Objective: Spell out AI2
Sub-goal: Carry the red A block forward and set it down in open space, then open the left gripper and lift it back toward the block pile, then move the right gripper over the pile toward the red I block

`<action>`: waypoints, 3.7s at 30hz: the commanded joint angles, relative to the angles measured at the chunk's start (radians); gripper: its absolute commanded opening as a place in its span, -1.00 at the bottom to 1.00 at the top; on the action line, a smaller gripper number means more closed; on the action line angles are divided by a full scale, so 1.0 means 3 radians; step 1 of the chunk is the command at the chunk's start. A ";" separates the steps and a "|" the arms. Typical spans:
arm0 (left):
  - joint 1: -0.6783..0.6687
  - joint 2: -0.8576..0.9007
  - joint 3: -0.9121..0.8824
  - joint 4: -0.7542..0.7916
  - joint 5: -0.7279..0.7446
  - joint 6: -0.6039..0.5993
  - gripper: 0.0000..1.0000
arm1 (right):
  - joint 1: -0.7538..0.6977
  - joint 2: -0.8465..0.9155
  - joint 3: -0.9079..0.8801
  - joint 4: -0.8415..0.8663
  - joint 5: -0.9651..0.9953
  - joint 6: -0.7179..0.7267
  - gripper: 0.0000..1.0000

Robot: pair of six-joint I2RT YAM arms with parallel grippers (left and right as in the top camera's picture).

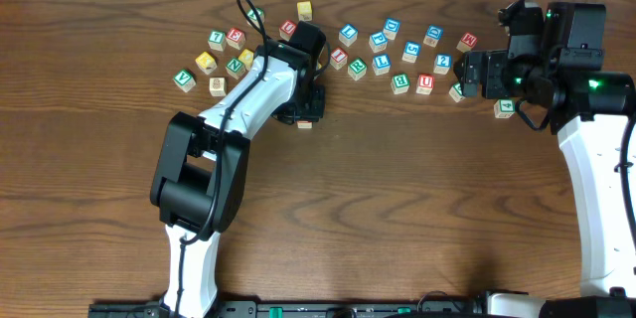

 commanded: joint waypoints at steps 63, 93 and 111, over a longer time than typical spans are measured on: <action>0.1068 -0.1715 0.0202 -0.0865 0.0001 0.0340 0.10 | 0.0014 -0.0013 0.0078 0.0108 -0.0473 -0.0003 0.99; 0.1069 -0.1699 0.0198 -0.0426 -0.0430 0.0340 0.11 | 0.0543 0.1532 0.1567 -0.0495 0.0334 0.1082 0.80; 0.1068 -0.1695 0.0130 -0.0444 -0.0711 0.0376 0.11 | 0.0693 0.1692 0.1565 -0.0715 0.0914 0.1081 0.75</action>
